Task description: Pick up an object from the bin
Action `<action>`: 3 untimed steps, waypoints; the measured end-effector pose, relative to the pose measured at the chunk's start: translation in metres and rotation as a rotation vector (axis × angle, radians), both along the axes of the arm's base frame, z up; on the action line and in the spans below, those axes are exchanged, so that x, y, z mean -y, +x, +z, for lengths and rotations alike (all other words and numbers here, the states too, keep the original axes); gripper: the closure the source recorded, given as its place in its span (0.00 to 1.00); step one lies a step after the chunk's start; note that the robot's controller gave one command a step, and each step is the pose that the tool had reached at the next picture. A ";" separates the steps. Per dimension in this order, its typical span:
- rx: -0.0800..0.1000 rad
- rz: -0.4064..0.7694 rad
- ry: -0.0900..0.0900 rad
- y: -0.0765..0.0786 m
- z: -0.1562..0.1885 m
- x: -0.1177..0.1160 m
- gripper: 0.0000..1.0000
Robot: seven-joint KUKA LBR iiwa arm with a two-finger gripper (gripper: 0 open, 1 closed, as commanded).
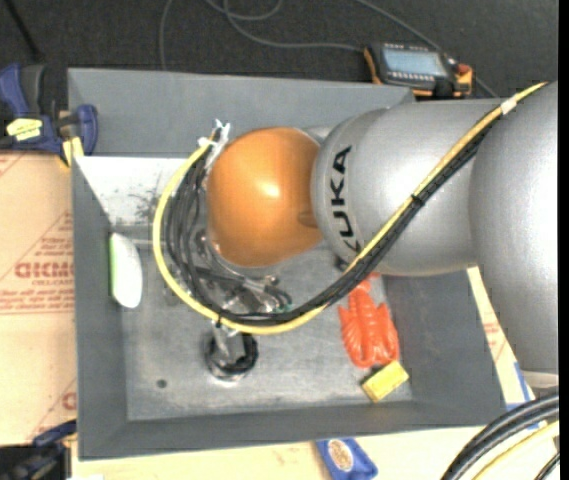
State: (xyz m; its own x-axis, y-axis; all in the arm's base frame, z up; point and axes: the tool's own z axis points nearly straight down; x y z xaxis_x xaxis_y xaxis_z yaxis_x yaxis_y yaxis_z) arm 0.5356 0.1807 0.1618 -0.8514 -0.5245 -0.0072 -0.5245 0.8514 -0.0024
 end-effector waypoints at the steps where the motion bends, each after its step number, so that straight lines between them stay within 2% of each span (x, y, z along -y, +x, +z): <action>1: -0.004 0.032 0.001 -0.018 -0.005 0.050 0.00; 2: -0.005 -0.016 -0.003 -0.033 -0.025 0.077 0.00; 3: -0.002 0.014 -0.001 0.015 -0.049 0.071 0.00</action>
Offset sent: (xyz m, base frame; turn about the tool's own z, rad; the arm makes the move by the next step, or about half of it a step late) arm -0.0351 -0.0738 -0.0263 0.0111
